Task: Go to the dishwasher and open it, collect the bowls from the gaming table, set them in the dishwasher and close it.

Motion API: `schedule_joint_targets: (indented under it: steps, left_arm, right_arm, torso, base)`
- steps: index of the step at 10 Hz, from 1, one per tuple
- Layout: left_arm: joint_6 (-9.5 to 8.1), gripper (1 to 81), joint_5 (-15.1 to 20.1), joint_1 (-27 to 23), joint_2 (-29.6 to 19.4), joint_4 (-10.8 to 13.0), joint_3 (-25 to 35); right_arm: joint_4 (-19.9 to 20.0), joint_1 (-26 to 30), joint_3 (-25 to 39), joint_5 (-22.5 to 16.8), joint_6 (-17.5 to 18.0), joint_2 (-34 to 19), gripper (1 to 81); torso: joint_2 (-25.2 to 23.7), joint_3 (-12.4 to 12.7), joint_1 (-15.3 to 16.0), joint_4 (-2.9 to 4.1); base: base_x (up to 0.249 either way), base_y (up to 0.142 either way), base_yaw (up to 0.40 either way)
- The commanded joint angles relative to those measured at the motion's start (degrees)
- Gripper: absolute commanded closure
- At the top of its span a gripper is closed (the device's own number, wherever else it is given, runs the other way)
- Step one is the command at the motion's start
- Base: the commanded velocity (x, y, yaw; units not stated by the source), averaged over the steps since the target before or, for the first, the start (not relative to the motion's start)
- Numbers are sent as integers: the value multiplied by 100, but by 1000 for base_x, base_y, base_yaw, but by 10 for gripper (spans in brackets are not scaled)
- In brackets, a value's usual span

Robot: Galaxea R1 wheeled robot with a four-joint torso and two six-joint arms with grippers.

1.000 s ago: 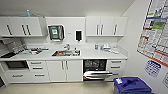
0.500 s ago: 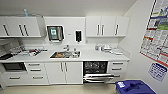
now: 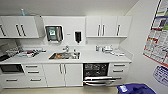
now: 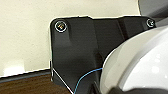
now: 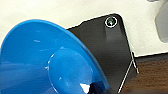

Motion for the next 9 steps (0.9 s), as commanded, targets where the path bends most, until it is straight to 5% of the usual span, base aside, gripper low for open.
schedule_joint_targets:
  steps: [1,9]
  left_arm:
    - [28,811,263,-283,-28,64,14]
    - [28,811,263,-283,-28,55,14]
  right_arm:
    - [-77,257,14,-265,2,-85,811]
    - [-77,230,14,-257,2,-85,811]
  torso:
    - [0,0,3,0]
    - [0,0,3,0]
  base:
    - [137,0,0]
    - [134,0,0]
